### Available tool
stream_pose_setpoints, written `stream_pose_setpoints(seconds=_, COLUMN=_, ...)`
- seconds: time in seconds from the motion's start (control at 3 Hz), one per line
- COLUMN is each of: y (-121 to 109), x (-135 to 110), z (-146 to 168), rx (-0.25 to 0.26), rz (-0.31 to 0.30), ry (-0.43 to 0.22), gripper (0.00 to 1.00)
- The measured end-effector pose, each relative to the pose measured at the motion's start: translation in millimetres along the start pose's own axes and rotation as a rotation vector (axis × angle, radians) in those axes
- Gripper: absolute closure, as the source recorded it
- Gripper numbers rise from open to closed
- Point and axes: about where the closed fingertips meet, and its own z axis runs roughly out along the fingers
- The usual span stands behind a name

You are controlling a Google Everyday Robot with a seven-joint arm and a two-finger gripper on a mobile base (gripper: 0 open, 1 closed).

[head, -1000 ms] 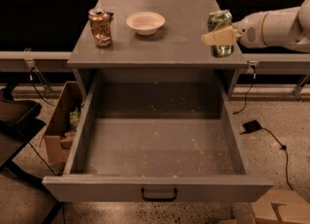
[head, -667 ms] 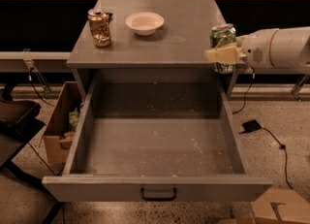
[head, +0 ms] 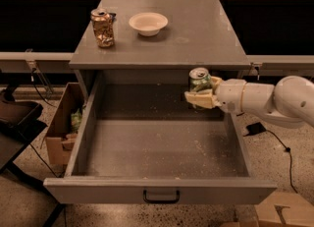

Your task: Place green can into top drawer

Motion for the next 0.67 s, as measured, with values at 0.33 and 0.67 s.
stream_pose_setpoints(seconds=0.33, y=12.2, x=30.2, z=52.4, rx=-0.126, rz=-0.107, ry=-0.029, gripper=1.00)
stream_pose_setpoints(seconds=0.67, y=31.0, x=55.3, z=90.6, rx=-0.221, rz=-0.124, ry=-0.021, gripper=1.00)
